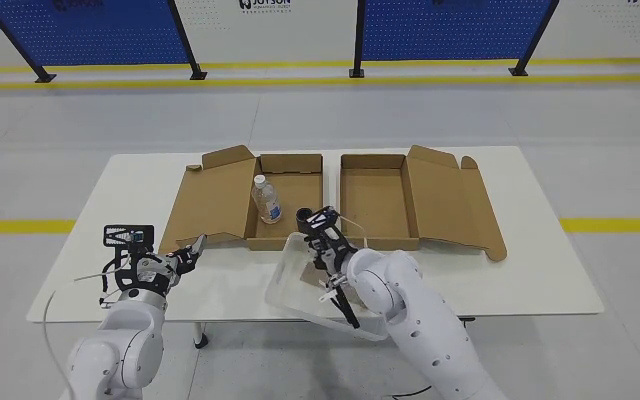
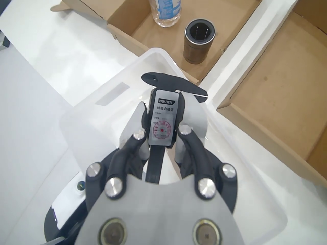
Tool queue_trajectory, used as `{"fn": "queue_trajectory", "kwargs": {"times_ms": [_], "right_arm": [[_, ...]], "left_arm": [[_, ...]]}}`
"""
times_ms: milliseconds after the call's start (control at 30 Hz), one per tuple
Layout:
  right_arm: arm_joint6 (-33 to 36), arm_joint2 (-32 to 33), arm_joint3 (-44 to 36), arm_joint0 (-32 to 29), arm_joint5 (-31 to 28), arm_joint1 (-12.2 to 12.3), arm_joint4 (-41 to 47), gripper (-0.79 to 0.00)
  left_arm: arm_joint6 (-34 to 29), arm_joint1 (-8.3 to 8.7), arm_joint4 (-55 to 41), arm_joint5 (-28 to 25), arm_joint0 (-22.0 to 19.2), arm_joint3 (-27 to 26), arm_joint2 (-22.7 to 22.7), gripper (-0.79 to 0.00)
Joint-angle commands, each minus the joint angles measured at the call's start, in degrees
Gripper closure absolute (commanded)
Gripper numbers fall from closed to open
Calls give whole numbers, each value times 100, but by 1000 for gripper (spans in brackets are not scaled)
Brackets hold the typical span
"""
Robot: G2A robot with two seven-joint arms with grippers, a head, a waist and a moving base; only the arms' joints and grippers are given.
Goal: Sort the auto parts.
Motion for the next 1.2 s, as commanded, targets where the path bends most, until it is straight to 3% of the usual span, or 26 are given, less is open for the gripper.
{"fn": "queue_trajectory", "kwargs": {"times_ms": [0,367,867,1167], "right_arm": [[-70,66,-47,-45,-12,11,77,0],[-593,436,-385,-336,-132,72,623,0],[-1588,1024,-359,-708,-979,145,2488,0],[-1718,1054,-280,-581,-869,182,2511,0]], "left_arm": [[0,0,0,0,0,0,0,-785],[0,0,0,0,0,0,0,-785],[0,0,0,0,0,0,0,-785],[0,0,0,0,0,0,0,-785]]}}
